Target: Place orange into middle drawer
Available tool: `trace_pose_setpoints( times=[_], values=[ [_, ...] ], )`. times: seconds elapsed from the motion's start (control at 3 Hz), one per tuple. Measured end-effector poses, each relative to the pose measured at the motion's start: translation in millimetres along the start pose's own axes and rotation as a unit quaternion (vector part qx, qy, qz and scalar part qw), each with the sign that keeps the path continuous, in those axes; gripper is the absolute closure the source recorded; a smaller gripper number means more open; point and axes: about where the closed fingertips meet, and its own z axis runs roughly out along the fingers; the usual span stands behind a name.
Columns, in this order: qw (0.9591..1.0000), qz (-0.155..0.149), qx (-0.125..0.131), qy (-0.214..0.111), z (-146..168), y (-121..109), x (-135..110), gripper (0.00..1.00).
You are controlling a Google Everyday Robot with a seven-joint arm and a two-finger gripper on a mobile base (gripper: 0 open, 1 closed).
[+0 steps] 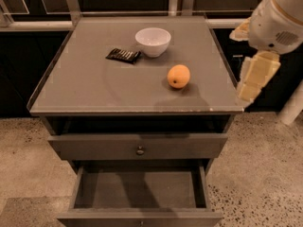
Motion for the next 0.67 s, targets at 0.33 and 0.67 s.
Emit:
trace_pose_setpoints(
  times=[0.33, 0.67],
  values=[
    [0.9977, -0.028, -0.037, -0.049, 53.0, -43.8, -34.6, 0.00],
    [0.9938, -0.054, -0.061, -0.076, 103.9, -74.9, -59.0, 0.00]
  ],
)
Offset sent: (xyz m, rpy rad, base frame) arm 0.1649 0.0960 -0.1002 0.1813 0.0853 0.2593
